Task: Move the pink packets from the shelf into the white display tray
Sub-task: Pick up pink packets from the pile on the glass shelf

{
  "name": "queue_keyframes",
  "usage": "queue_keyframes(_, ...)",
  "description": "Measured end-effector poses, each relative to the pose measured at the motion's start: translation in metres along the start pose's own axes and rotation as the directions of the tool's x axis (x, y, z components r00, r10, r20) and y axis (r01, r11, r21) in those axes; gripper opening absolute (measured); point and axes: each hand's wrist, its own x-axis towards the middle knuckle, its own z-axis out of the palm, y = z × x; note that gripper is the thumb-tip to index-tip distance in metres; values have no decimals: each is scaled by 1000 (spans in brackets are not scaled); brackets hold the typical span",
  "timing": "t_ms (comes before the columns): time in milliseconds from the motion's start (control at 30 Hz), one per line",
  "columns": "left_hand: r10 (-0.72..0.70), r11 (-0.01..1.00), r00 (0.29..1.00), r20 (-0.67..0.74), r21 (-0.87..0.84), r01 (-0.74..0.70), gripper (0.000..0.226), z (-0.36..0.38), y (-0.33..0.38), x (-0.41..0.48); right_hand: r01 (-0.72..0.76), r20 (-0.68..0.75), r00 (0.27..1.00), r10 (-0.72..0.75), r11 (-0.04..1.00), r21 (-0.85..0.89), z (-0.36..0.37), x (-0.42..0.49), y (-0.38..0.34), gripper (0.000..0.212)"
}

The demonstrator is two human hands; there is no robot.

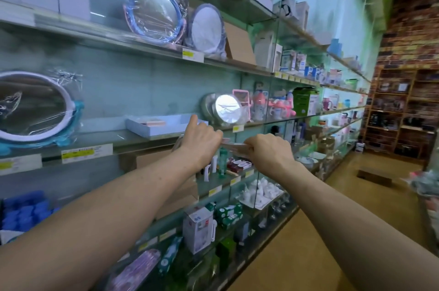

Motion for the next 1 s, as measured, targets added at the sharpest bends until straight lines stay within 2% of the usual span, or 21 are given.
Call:
queue_keyframes(267, -98, 995, 995, -15, 24, 99, 26, 51, -38, 66, 96, -105, 990, -91, 995, 37, 30, 90, -7, 29)
queue_keyframes(500, -164, 985, 985, -43, 50, 166, 10, 99, -89, 123, 136, -155, 980, -122, 988, 79, 65, 177, -24, 24)
queue_keyframes(733, -219, 969, 976, 5, 121, 217, 25, 129, -127, 140, 199, -168, 970, -175, 969, 143, 98, 233, -44, 19)
queue_keyframes(1000, -299, 949, 954, 2, 103, 297, 36, 155, -149, 163, 305, -139, 950, -281, 932, 198, 132, 286, -66, 20)
